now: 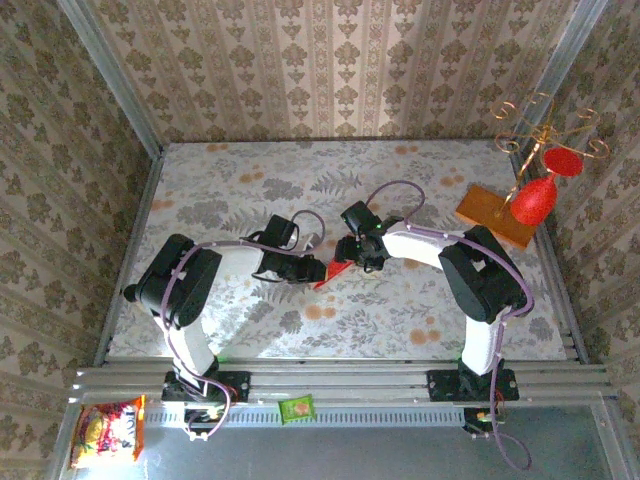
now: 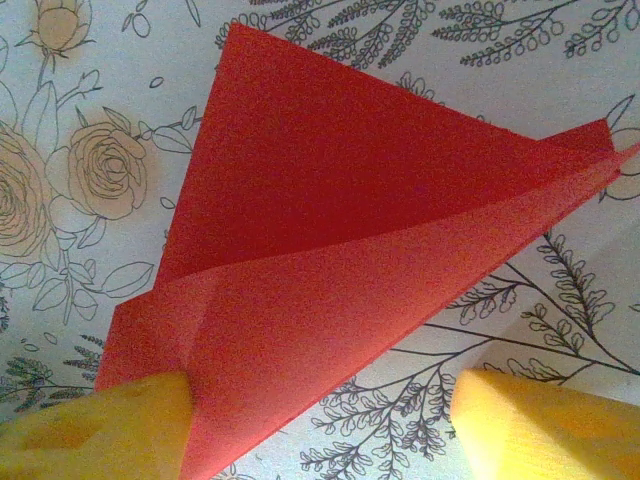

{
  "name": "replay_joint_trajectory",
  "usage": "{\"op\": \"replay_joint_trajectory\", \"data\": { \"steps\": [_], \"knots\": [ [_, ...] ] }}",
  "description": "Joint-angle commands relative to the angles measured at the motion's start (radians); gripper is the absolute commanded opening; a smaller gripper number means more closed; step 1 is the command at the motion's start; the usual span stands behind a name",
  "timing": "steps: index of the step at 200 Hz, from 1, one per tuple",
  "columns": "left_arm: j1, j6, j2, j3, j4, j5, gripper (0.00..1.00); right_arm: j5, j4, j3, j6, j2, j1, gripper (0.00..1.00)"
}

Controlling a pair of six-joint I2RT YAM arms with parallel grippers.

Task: Fold a paper plane with a square sheet of paper (pick it up from the middle)

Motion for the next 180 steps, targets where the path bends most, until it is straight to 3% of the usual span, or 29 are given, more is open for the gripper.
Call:
{"op": "replay_joint_trajectory", "data": {
  "steps": [1,52,118,180],
  "knots": [
    [-0.004,0.026,0.026,0.014,-0.047,-0.026,0.25,0.002,-0.005,-0.028,0.009,0.082,-0.003,0.73],
    [-0.006,0.032,0.027,0.016,-0.066,-0.06,0.23,-0.01,-0.001,-0.025,0.009,0.092,-0.004,0.72],
    [-0.008,0.028,-0.055,0.056,-0.08,-0.062,0.33,-0.015,-0.002,-0.026,0.007,0.091,-0.004,0.72],
    [-0.015,0.031,0.009,0.086,-0.104,-0.086,0.29,-0.019,0.001,-0.027,0.009,0.093,-0.004,0.71]
  ]
}}
